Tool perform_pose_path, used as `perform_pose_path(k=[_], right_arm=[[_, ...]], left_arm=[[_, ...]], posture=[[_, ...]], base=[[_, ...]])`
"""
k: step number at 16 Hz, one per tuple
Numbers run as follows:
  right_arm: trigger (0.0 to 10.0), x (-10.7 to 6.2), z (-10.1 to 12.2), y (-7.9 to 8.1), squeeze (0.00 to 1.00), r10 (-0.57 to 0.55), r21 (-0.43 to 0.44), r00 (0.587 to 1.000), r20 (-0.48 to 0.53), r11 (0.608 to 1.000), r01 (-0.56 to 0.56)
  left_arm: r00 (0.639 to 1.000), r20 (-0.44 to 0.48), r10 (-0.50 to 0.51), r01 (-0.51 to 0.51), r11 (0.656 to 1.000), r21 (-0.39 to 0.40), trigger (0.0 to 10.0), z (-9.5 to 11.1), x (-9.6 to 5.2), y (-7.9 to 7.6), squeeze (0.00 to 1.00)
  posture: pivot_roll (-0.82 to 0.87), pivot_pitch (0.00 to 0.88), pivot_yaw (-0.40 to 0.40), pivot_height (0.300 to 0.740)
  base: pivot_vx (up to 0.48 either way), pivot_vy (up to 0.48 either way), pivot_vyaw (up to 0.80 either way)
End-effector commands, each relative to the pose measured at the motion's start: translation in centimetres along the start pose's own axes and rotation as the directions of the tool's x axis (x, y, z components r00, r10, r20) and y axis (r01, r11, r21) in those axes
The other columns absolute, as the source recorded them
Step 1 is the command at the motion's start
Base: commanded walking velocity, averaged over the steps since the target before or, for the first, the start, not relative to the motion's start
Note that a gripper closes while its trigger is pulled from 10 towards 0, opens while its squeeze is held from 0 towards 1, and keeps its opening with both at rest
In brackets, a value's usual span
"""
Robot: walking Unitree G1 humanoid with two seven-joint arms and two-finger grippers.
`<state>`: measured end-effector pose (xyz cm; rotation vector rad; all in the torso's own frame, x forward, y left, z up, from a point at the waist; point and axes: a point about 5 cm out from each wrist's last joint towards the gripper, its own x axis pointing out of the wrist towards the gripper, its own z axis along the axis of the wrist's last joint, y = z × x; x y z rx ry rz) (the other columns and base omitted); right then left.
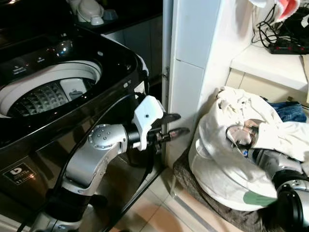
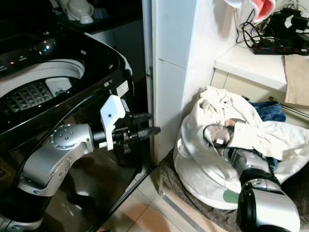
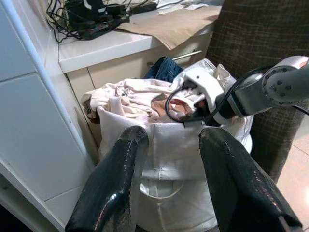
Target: Clothes washing
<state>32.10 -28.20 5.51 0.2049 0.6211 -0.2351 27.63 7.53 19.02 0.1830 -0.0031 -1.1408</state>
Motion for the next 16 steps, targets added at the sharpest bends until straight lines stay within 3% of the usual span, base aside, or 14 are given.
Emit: perform_pose_path(k=[1,2,4,6,7,8,9,11,13,14,15,16], right_arm=[[0.0,-0.4,2.7,-0.3,0.00,0.010,0.030,0.994,0.104,0.999,-0.013],[0.0,-0.6,3.3,-0.5,0.00,0.012,0.040,0.991,0.130,0.999,-0.018],[0.0,-2.2,7.2,-1.5,0.00,0.062,0.085,0.959,0.278,0.992,-0.089],[0.0,-4.0,9.6,-1.2,0.00,0.138,0.106,0.921,0.365,0.976,-0.188],[0.0,-5.8,11.4,-0.6,0.00,0.214,0.109,0.878,0.427,0.952,-0.286],[0.0,-8.6,13.7,0.8,0.00,0.331,0.067,0.803,0.496,0.907,-0.416],[0.0,-11.8,15.7,2.7,0.00,0.451,-0.037,0.711,0.539,0.856,-0.515],[0.0,-14.8,17.5,4.9,0.00,0.563,-0.156,0.607,0.560,0.792,-0.590],[0.0,-19.1,20.9,7.8,0.00,0.643,-0.221,0.409,0.647,0.672,-0.707],[0.0,-20.9,21.9,8.9,0.00,0.664,-0.234,0.327,0.673,0.610,-0.757],[0.0,-22.1,22.2,9.6,0.00,0.678,-0.233,0.277,0.682,0.559,-0.796],[0.0,-22.9,22.3,10.3,0.00,0.702,-0.245,0.232,0.674,0.508,-0.826]], left_arm=[[0.999,0.011,0.040,-0.041,0.999,0.016,10.0,0.2,-0.2,0.7,0.00],[0.999,0.017,0.048,-0.048,0.999,0.015,10.0,0.3,-0.1,0.8,0.00],[0.994,0.065,0.094,-0.095,0.995,0.011,10.0,0.7,0.1,1.4,0.00],[0.990,0.085,0.114,-0.115,0.993,0.009,10.0,0.8,0.2,1.7,0.00],[0.988,0.092,0.123,-0.124,0.992,0.012,10.0,0.8,0.2,1.8,0.00],[0.985,0.106,0.140,-0.142,0.990,0.017,10.0,1.0,0.2,2.0,0.00],[0.978,0.137,0.160,-0.164,0.986,0.020,10.0,1.7,0.2,2.2,0.00],[0.965,0.193,0.175,-0.180,0.984,0.011,10.0,2.7,0.3,2.4,0.00],[0.927,0.291,0.237,-0.248,0.969,0.001,10.0,4.3,0.8,3.2,0.00],[0.903,0.343,0.257,-0.270,0.963,-0.008,10.0,5.3,0.9,3.5,0.00],[0.888,0.378,0.263,-0.273,0.962,-0.029,10.0,5.9,1.0,3.6,0.00],[0.866,0.428,0.260,-0.247,0.965,-0.085,10.0,6.7,1.0,3.5,0.91]], posture=[[0.01,0.000,0.044,0.740],[0.00,0.000,0.043,0.740],[-0.02,0.000,0.044,0.740],[-0.04,0.000,0.045,0.740],[-0.05,0.000,0.045,0.740],[-0.06,0.000,0.045,0.740],[-0.06,0.000,0.046,0.740],[-0.07,0.000,0.047,0.740],[-0.08,0.000,0.046,0.740],[-0.08,0.000,0.046,0.740],[-0.09,0.000,0.042,0.740],[-0.09,0.000,0.042,0.740]], base=[[0.000,0.000,0.00],[0.000,0.000,0.00],[0.000,0.000,0.00],[0.000,0.000,0.00],[0.000,0.000,0.00],[0.000,0.000,0.00],[0.000,0.000,0.00],[0.000,0.000,0.00],[0.000,0.000,0.00],[0.000,0.000,0.00],[0.000,0.000,0.00],[0.000,0.000,0.00]])
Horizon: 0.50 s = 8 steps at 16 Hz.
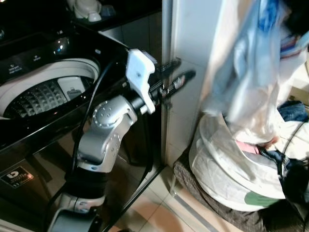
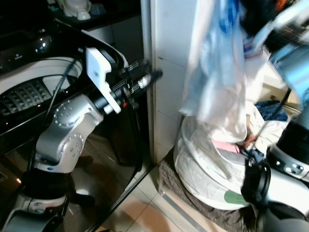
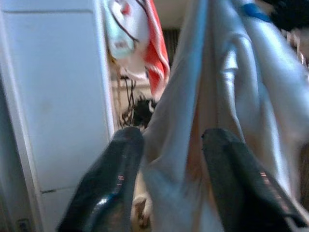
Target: Clothes washing
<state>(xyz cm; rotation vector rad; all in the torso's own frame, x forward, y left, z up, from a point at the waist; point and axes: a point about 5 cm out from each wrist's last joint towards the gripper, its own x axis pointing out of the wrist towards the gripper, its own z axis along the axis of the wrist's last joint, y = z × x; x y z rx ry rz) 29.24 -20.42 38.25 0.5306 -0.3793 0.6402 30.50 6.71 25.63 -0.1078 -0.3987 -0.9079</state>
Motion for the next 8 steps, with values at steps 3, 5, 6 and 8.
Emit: perform_pose_path(k=[3,5,6,8], right_arm=[[0.0,0.7,-0.9,1.8,0.00,0.081,0.107,0.996,-0.041,0.991,-0.076],[0.0,0.9,-2.1,2.0,0.00,0.086,0.153,0.994,-0.070,0.985,-0.074],[0.0,0.9,-2.8,2.2,0.00,0.084,0.183,0.993,-0.086,0.981,-0.067],[0.0,1.0,-3.9,2.5,0.00,0.091,0.213,0.989,-0.112,0.975,-0.065]], left_arm=[[0.990,0.138,0.002,0.006,0.998,-0.060,10.0,2.1,1.5,-0.1,1.00],[0.992,0.129,-0.009,0.018,0.998,-0.064,10.0,1.6,2.2,-0.7,1.00],[0.990,0.137,-0.023,0.038,0.994,-0.105,10.0,1.4,2.6,-1.2,1.00],[0.982,0.174,-0.068,0.104,0.973,-0.207,10.0,1.3,3.2,-2.3,1.00]], posture=[[-0.10,0.000,0.026,0.740],[-0.10,0.000,0.018,0.740],[-0.10,0.000,0.016,0.740],[-0.10,0.000,0.016,0.740]], base=[[0.000,0.000,0.00],[0.000,0.000,0.00],[0.000,0.000,0.00],[0.000,0.000,0.00]])
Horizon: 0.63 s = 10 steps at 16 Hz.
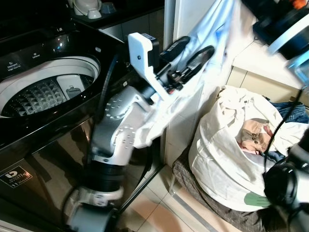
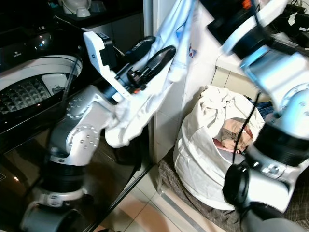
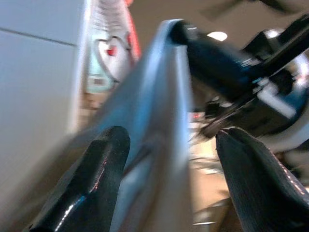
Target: Clothes washing
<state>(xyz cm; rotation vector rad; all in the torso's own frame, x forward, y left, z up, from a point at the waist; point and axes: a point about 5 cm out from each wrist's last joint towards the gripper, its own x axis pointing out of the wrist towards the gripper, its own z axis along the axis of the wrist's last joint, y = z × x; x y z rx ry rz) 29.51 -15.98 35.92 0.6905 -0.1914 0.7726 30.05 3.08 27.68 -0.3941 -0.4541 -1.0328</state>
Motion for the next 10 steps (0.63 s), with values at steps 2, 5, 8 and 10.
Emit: perform_pose_path(k=[2,5,8,10], right_arm=[[0.0,0.0,-0.1,0.8,0.00,0.027,-0.008,1.000,-0.016,1.000,-0.027],[0.0,0.0,-0.3,1.0,0.00,0.034,0.008,0.999,-0.017,0.999,-0.034],[0.0,-0.2,-0.5,1.2,0.00,0.030,0.010,0.999,-0.013,1.000,-0.030],[0.0,-0.3,-0.5,1.3,0.00,0.026,0.010,1.000,-0.012,1.000,-0.026]], left_arm=[[0.995,-0.046,-0.086,0.085,0.996,-0.024,10.0,-0.7,0.3,-1.1,1.00],[0.984,-0.175,0.024,0.004,0.987,0.158,10.0,-2.7,0.6,0.0,0.56],[0.979,-0.172,0.112,-0.075,0.976,0.207,0.0,-2.5,0.6,1.2,0.00],[0.975,-0.172,0.141,-0.100,0.968,0.229,0.0,-2.3,0.4,1.7,0.00]], posture=[[-0.11,0.000,0.019,0.740],[-0.11,0.000,0.019,0.740],[-0.11,0.000,0.031,0.740],[-0.11,0.000,0.031,0.740]], base=[[0.000,0.000,0.00],[0.000,0.000,0.00],[0.000,0.000,0.00],[0.000,0.000,0.00]])
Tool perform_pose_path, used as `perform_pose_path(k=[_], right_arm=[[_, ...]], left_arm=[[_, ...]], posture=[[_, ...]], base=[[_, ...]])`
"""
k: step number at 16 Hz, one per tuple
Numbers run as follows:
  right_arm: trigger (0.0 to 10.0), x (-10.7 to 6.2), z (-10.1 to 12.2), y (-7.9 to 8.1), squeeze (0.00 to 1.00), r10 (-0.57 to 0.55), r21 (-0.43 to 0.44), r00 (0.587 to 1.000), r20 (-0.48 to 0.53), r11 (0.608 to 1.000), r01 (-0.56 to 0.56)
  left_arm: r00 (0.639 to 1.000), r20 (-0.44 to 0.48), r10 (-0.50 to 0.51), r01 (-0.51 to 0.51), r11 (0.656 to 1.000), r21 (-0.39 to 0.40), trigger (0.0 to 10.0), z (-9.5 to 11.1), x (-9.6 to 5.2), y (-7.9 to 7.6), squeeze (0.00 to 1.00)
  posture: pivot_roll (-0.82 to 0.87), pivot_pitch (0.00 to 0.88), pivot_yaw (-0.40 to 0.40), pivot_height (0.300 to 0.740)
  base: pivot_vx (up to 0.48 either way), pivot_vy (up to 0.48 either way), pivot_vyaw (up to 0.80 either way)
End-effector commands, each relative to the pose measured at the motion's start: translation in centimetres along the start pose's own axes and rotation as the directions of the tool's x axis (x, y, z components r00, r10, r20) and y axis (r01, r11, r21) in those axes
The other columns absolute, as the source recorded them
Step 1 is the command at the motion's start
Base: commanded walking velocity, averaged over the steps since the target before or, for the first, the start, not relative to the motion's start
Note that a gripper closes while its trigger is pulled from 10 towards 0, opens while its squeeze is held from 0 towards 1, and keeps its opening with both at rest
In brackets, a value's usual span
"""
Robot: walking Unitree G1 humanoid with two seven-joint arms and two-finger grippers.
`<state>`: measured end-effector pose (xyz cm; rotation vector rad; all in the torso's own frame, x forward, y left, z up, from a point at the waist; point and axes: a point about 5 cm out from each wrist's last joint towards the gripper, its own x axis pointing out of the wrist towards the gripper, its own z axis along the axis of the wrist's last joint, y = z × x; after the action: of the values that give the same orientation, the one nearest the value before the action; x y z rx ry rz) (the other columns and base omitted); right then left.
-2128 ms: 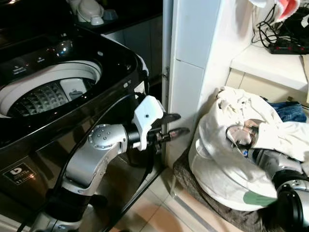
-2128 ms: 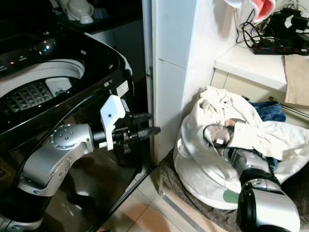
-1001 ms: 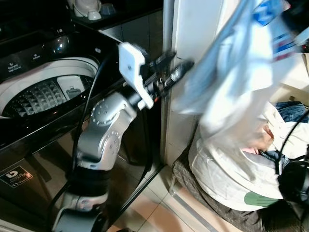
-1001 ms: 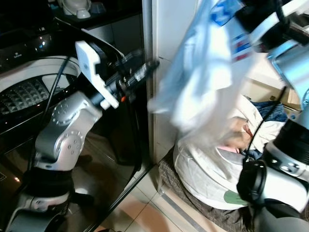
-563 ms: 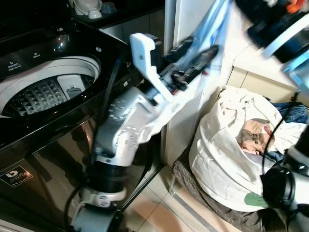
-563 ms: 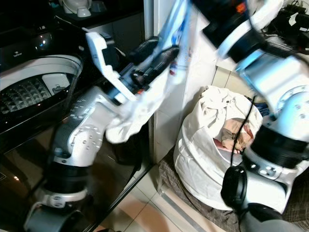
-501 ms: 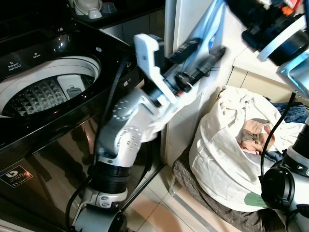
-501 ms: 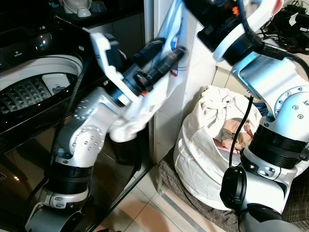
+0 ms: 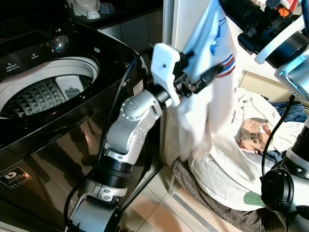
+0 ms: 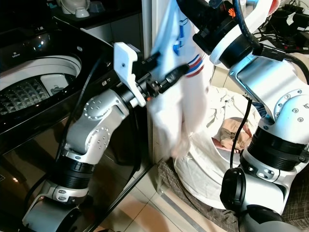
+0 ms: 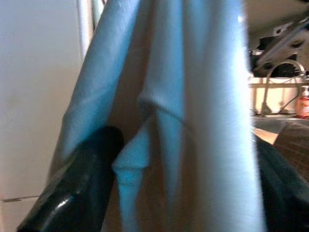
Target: Clothes washing
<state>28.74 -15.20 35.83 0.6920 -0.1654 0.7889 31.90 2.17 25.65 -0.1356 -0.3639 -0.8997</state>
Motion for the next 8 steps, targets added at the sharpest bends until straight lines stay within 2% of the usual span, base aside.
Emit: perform_pose_path(k=[1,8], right_arm=[[0.0,-0.22,0.11,0.43,0.00,0.017,-0.003,1.000,0.014,1.000,-0.017],[0.0,-0.34,-0.06,0.35,0.00,0.004,0.001,1.000,0.011,1.000,-0.004]], left_arm=[[0.999,-0.002,0.034,-0.034,0.999,0.015,0.0,0.06,-0.07,0.62,0.00],[0.998,0.032,0.057,-0.058,0.998,0.011,0.0,0.38,-0.41,1.27,0.00]], posture=[[-0.11,0.000,0.031,0.740],[-0.10,0.000,0.027,0.740]], base=[[0.000,0.000,0.00],[0.000,0.000,0.00]])
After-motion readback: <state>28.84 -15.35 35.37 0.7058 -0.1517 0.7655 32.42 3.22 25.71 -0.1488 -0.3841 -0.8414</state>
